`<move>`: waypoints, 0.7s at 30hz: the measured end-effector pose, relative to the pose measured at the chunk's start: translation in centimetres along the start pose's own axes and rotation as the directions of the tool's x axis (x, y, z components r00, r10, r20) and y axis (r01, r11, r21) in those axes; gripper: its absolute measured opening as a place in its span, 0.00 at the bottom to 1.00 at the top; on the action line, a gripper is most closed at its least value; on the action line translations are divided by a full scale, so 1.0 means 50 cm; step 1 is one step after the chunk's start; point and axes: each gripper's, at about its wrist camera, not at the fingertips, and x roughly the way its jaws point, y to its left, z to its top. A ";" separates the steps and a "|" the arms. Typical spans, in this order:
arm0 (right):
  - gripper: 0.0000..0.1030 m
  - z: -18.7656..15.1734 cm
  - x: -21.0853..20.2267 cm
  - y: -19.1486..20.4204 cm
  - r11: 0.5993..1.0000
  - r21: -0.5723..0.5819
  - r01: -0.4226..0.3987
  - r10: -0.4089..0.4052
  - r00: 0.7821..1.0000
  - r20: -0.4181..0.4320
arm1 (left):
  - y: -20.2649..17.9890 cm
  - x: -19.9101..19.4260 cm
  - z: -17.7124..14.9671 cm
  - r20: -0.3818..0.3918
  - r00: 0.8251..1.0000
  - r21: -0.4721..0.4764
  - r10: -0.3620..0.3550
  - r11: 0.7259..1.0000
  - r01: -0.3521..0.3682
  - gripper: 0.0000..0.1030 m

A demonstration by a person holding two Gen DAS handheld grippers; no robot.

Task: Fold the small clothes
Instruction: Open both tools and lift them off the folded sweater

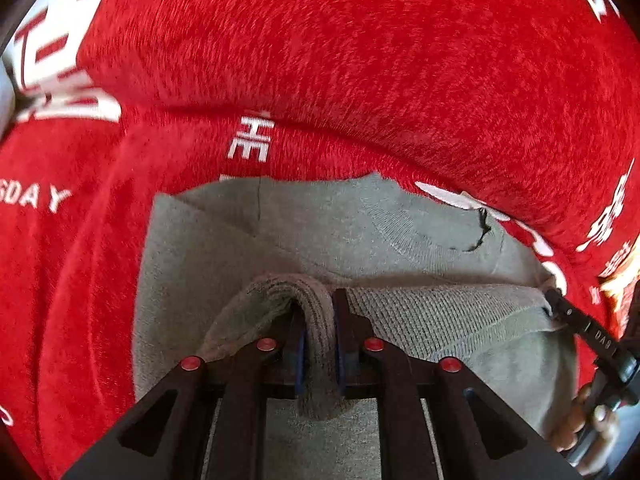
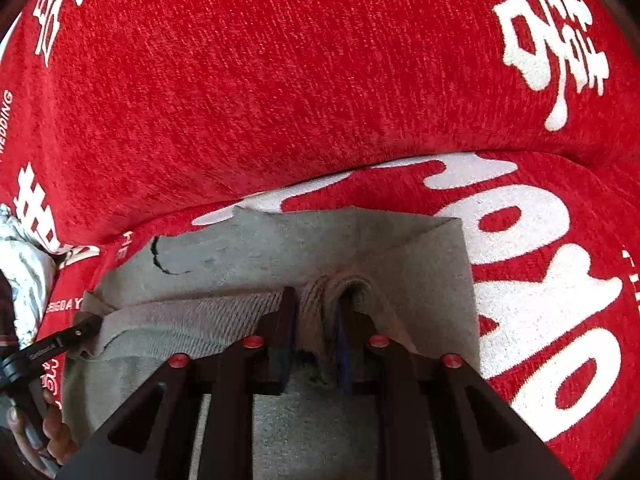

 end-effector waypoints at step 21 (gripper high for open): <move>0.80 -0.016 -0.030 0.059 0.989 -0.144 0.024 -0.015 0.998 0.062 | 0.033 -0.092 -0.018 0.186 0.982 -0.039 -0.036 0.998 0.044 0.75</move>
